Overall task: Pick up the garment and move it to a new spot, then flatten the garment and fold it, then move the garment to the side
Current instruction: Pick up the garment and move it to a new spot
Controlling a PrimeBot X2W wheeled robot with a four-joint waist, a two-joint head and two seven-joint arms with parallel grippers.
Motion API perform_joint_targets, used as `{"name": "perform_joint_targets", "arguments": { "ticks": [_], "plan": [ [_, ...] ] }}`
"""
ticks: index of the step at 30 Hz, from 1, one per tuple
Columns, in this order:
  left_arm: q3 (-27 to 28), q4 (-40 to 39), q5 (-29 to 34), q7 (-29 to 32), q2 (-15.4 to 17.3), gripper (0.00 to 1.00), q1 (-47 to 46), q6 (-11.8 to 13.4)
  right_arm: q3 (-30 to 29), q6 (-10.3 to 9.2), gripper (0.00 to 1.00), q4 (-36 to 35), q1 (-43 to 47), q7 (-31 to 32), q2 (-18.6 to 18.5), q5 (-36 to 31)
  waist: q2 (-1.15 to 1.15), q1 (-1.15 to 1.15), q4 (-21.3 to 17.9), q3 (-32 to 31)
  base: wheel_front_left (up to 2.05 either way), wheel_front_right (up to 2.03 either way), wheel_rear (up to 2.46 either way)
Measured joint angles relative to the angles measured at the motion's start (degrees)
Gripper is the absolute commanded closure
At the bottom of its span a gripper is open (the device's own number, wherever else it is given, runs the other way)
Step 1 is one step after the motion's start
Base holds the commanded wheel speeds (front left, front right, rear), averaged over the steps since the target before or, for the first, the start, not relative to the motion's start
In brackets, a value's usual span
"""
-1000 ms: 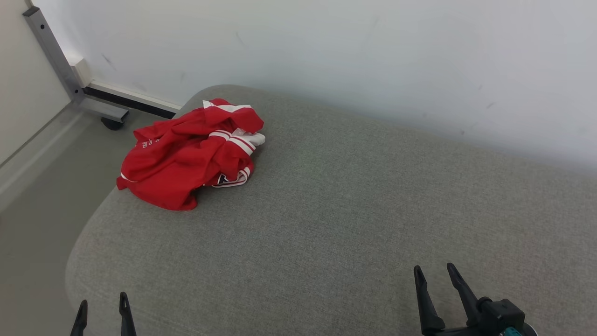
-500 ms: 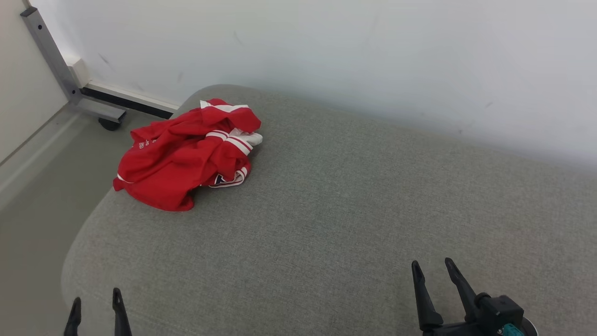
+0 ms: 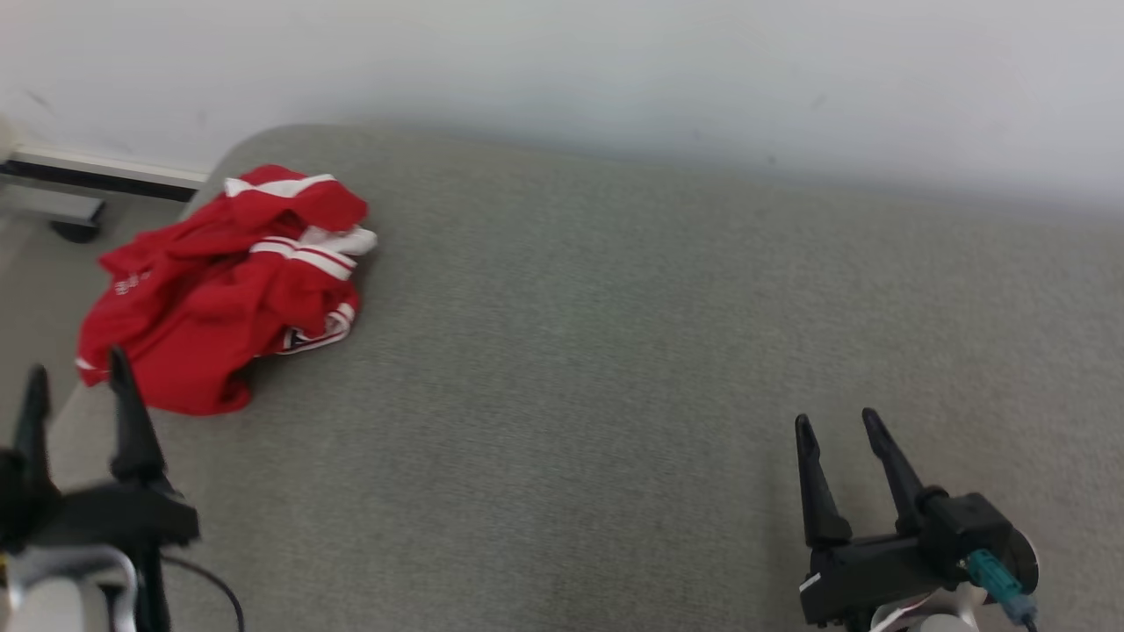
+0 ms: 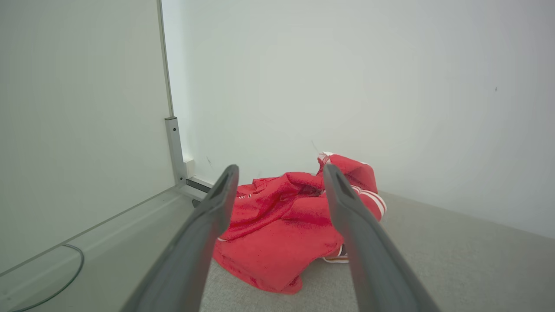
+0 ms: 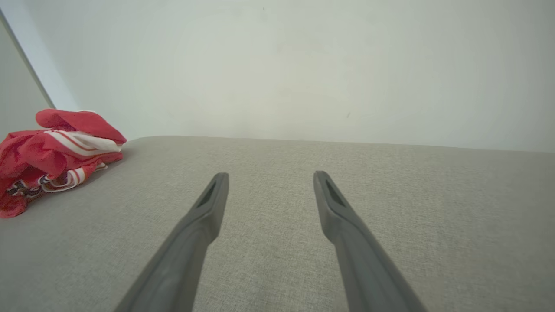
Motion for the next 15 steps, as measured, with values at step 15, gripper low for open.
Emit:
{"name": "perform_joint_targets", "arguments": {
  "ticks": [15],
  "plan": [
    [1.59,10.51,-6.49,6.83,12.32,0.00,-20.73,-1.41,-3.66,0.00,0.00,-4.21,-3.93,-0.01,-0.05,-0.32,0.00,0.01,-11.39,10.15,0.00,0.00,0.00]
  ]
}}
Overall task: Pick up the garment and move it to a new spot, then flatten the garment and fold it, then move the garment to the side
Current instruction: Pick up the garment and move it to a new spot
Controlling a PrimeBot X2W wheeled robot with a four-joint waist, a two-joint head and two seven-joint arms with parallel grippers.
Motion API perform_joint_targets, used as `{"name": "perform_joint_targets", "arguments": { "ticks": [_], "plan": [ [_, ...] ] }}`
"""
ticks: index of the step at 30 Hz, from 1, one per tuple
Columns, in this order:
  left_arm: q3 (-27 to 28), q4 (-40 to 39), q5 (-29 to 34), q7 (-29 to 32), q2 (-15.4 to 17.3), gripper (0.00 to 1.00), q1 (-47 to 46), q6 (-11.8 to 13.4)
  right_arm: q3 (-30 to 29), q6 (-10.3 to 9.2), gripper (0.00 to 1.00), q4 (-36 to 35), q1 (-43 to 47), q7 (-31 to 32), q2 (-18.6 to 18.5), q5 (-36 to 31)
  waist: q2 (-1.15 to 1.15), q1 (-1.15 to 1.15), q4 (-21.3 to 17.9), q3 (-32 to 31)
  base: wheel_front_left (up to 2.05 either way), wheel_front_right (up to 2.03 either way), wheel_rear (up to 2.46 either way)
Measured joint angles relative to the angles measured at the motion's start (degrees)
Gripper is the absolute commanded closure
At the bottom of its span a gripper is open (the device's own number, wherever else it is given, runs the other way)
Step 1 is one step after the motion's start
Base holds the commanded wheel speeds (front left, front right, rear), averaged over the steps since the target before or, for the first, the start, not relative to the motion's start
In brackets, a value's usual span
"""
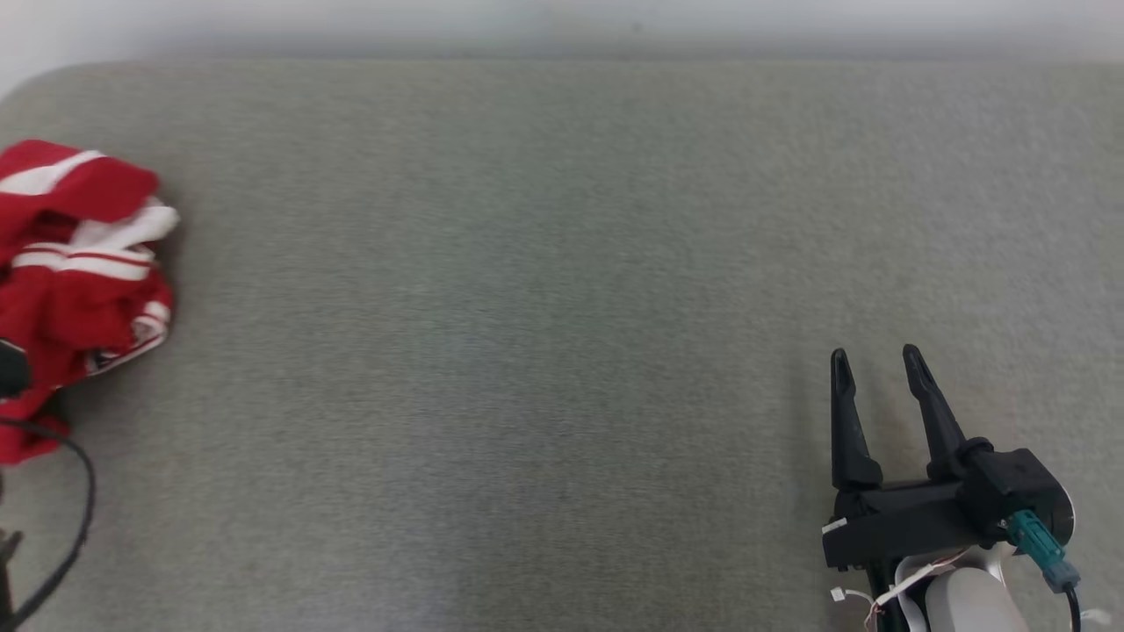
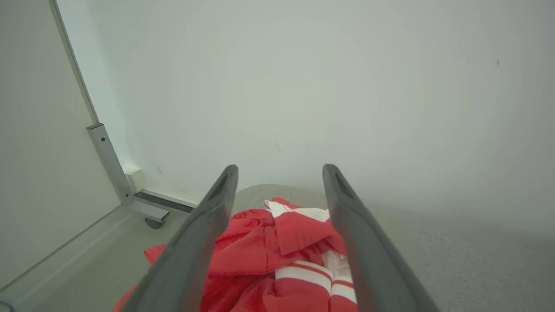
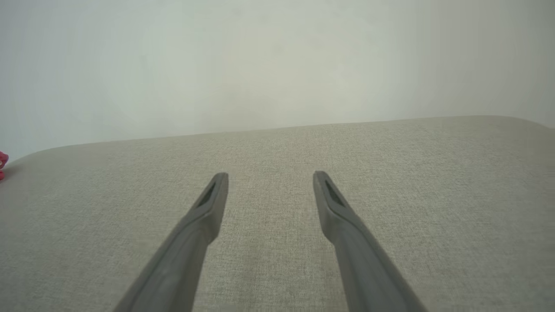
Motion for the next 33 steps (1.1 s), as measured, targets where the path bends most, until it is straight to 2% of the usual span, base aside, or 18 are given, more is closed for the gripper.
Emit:
{"name": "perform_joint_targets", "arguments": {
  "ticks": [8,13,15,16,17,18,25,33],
  "plan": [
    [-0.10,9.01,-0.51,5.00,4.61,0.00,-3.76,0.00,0.51,0.00,0.00,-1.18,-0.64,0.00,-0.01,0.49,0.00,0.00,-5.48,3.82,0.00,0.00,0.00],
    [0.75,16.52,-1.05,10.03,7.13,0.00,-5.16,1.74,0.70,0.00,0.00,-1.63,-0.65,0.00,-0.01,0.60,0.00,0.00,-7.88,5.11,0.00,0.00,0.00],
    [0.13,18.00,-1.02,10.85,7.83,0.00,-5.37,1.43,0.85,0.00,0.00,-1.70,-0.60,0.00,0.00,0.70,0.00,-0.01,-8.59,5.20,0.00,0.00,0.00],
    [0.52,18.79,-1.83,11.43,7.77,0.12,-5.87,1.13,0.86,0.00,0.00,-1.77,-0.53,0.00,0.00,0.89,0.00,-0.01,-8.85,5.15,0.00,0.00,0.00],
    [0.71,19.46,-2.55,11.66,7.66,0.59,-6.22,1.03,0.83,0.00,0.00,-1.91,-0.42,0.00,0.01,0.92,0.00,0.00,-8.99,5.02,0.00,0.00,0.00],
    [0.64,19.84,-2.54,11.38,7.68,1.00,-6.40,1.02,0.79,0.00,0.00,-1.99,-0.30,0.00,0.00,0.92,0.00,-0.01,-9.03,4.86,0.00,0.00,0.00],
    [-1.54,21.51,-1.96,7.86,7.61,1.00,-7.62,0.51,0.29,0.00,0.00,-1.94,0.14,0.00,0.00,0.37,0.00,-0.01,-8.28,3.58,0.00,0.00,0.00],
    [-5.01,16.19,-1.46,2.97,8.24,1.00,-13.54,-0.01,0.86,0.00,0.00,-0.86,1.30,0.00,0.01,1.49,-0.01,-0.02,-6.13,0.37,0.00,0.00,0.00]
  ]
}}
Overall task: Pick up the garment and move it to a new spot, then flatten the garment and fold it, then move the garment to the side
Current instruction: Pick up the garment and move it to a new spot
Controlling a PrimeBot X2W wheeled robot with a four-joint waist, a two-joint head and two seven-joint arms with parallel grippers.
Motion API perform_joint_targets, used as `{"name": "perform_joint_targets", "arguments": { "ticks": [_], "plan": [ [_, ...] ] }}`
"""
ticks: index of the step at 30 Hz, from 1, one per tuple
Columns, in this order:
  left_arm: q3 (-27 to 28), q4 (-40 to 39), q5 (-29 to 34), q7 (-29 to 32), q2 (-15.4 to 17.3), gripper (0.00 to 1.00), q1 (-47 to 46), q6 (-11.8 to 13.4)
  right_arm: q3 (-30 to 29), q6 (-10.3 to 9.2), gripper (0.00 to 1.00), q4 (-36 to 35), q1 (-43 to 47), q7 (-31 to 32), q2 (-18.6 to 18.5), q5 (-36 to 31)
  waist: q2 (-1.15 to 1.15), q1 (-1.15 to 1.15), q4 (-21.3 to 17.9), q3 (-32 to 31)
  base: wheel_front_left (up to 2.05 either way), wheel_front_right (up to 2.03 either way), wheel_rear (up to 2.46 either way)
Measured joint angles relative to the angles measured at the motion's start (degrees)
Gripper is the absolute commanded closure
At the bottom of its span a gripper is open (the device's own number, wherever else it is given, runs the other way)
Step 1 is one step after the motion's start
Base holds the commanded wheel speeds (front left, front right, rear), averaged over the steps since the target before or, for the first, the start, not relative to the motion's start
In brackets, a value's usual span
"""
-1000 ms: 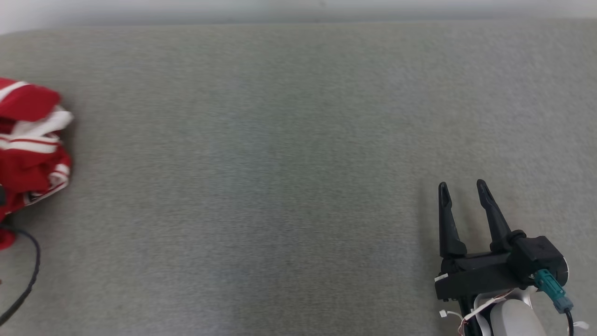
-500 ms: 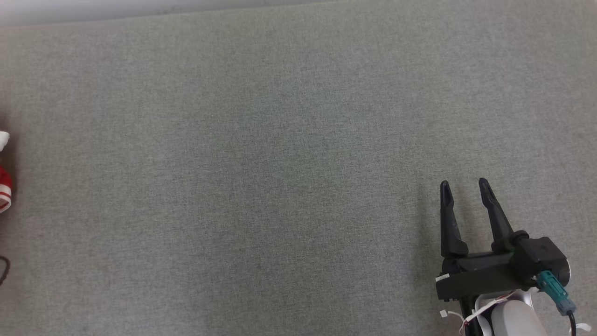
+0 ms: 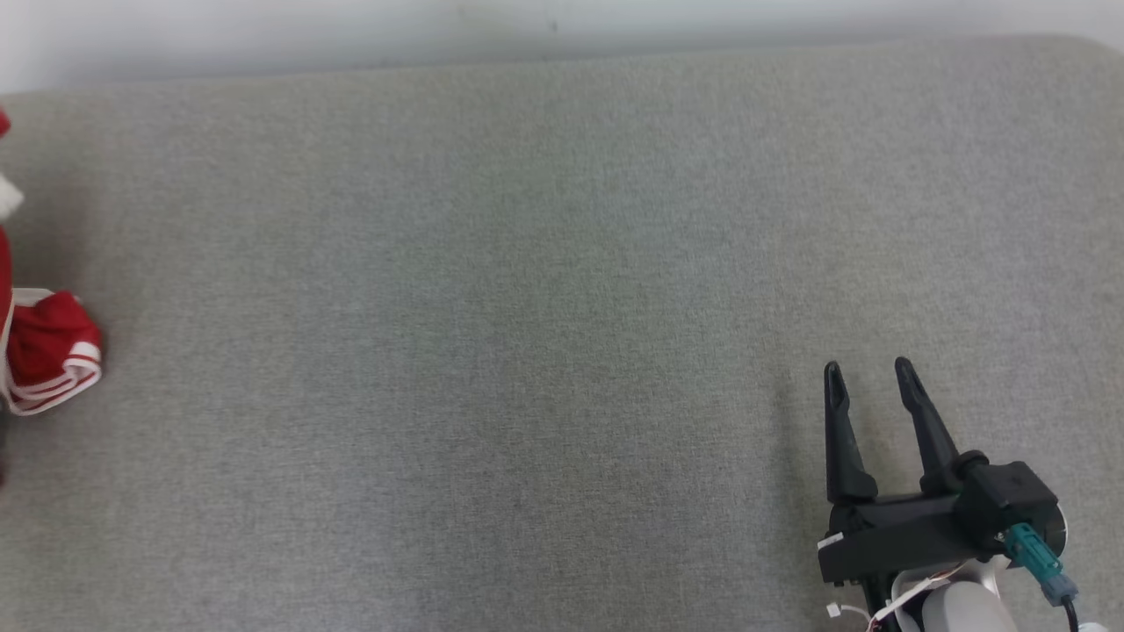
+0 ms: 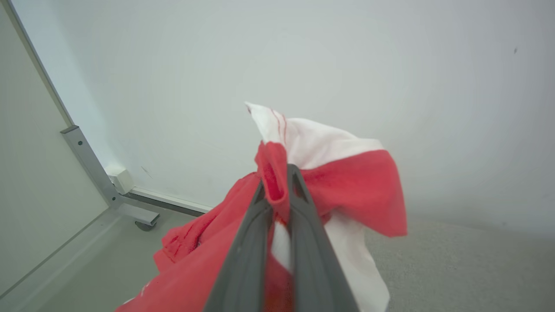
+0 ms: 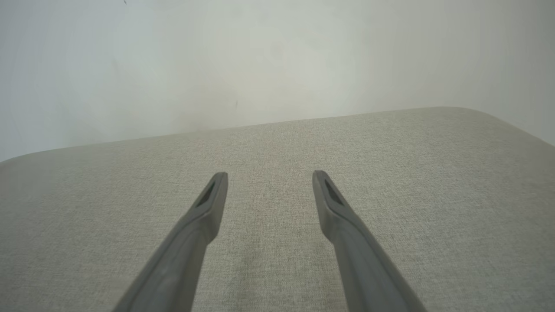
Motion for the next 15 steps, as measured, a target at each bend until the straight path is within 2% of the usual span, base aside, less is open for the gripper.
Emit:
{"name": "perform_joint_targets", "arguments": {
  "ticks": [6,15],
  "plan": [
    [-3.48,-5.56,-0.04,-0.22,1.01,1.00,-5.40,-0.08,0.35,0.00,0.00,0.71,0.81,0.00,0.01,1.07,0.00,0.00,0.80,-2.66,0.00,0.00,0.00],
    [-9.88,-17.86,-1.30,3.13,-0.94,1.00,-13.44,-0.33,0.46,0.00,0.00,1.23,2.01,0.00,0.01,2.74,0.00,0.00,0.82,-5.59,0.00,0.00,0.00]
  ]
}}
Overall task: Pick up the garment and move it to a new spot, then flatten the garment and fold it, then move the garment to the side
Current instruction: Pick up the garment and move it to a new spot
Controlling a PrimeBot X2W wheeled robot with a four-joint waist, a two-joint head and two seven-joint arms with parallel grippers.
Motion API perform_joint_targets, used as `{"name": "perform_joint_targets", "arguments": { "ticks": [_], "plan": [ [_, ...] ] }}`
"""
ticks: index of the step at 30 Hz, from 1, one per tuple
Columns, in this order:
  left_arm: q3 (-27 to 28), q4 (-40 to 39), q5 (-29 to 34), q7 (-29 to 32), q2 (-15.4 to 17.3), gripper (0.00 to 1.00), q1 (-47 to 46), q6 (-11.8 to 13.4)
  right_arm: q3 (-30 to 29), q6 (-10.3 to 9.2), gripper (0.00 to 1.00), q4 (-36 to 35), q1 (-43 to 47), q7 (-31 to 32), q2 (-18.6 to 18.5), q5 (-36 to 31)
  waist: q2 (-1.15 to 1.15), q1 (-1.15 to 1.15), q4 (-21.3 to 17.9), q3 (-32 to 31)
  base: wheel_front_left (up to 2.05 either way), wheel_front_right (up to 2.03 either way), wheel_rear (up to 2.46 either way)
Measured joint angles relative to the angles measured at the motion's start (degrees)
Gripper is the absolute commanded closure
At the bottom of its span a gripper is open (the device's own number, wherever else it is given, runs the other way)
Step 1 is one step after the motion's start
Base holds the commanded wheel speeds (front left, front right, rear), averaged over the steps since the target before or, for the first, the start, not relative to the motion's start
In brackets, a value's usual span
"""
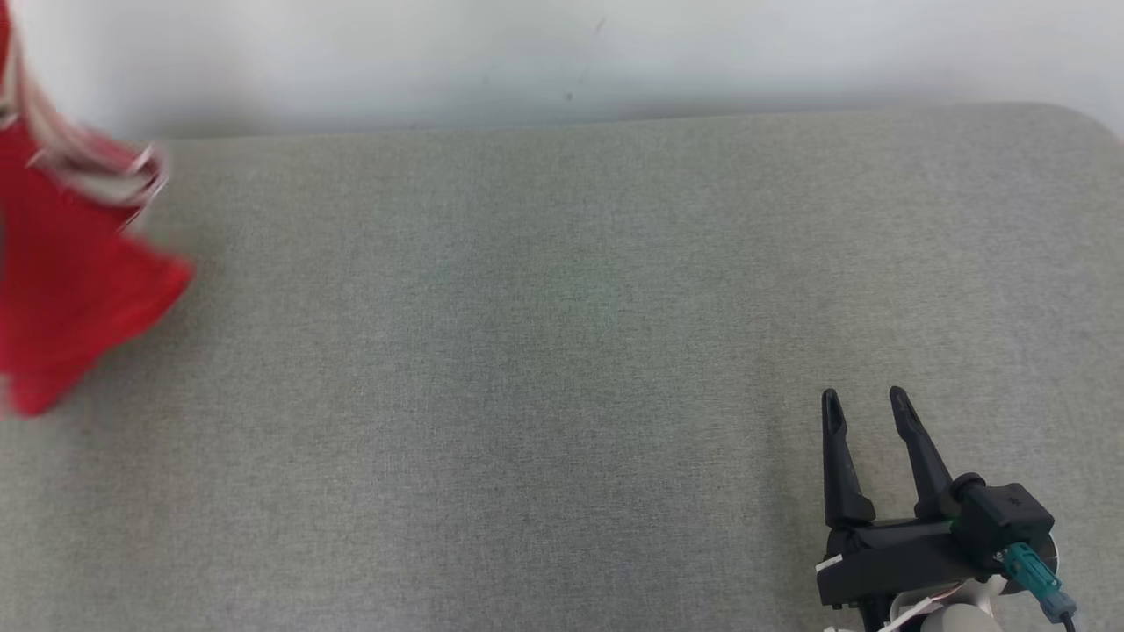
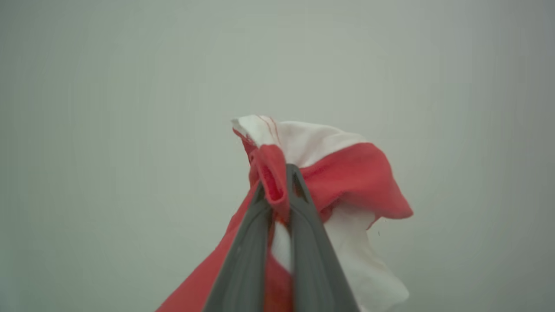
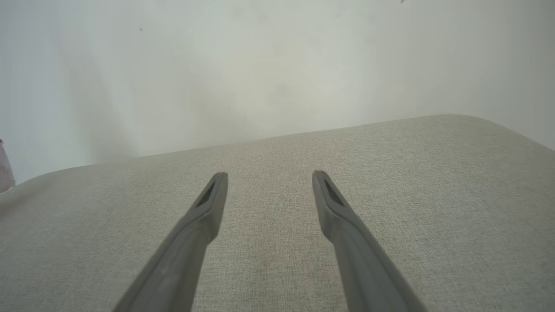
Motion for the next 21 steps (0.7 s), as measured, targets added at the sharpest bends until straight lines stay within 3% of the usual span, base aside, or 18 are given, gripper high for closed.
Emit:
{"name": "perform_joint_targets", "arguments": {
  "ticks": [8,21],
  "plan": [
    [-5.83,-8.35,-1.66,3.94,-2.81,1.00,-2.44,-0.09,1.01,0.00,0.00,0.40,0.03,0.00,0.01,2.44,0.00,0.00,-2.87,-0.88,0.00,0.00,0.00],
    [-11.10,-14.78,-5.57,6.48,-12.81,1.00,1.20,1.23,1.12,0.00,0.00,0.89,0.77,0.00,0.00,4.28,0.00,0.01,-10.38,-0.73,0.00,0.00,0.00]
  ]
}}
